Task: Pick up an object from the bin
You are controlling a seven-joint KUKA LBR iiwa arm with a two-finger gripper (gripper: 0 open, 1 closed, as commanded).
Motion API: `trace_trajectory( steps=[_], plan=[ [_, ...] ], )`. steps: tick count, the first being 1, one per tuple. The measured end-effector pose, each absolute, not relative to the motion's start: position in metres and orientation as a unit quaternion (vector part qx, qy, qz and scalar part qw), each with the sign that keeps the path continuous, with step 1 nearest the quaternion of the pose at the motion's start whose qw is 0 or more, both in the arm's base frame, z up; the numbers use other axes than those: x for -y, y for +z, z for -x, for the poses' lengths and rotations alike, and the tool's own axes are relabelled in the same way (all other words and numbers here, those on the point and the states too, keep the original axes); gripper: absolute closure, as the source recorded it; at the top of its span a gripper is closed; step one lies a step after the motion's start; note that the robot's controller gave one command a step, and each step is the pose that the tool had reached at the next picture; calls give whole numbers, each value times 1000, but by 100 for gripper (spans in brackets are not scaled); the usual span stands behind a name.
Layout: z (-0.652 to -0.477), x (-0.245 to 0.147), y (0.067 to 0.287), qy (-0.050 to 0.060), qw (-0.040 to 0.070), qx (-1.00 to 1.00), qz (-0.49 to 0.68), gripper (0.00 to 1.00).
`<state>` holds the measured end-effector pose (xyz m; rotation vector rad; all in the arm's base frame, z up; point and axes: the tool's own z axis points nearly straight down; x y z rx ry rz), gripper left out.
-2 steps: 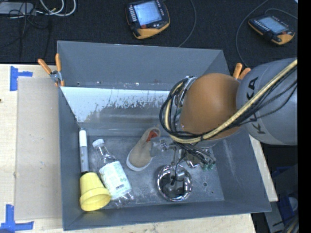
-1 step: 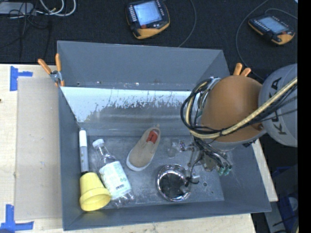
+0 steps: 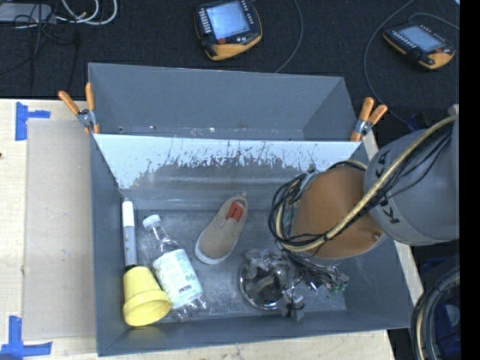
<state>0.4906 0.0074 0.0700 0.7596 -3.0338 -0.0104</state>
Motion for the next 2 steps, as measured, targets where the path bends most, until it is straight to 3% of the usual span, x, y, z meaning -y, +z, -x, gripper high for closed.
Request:
trace_trajectory(
  steps=[1, 2],
  plan=[
    [-490, -8, 70, -4, 7, 970, -243, 100],
    [-493, -8, 70, -3, 2, 970, -243, 0]
  ],
)
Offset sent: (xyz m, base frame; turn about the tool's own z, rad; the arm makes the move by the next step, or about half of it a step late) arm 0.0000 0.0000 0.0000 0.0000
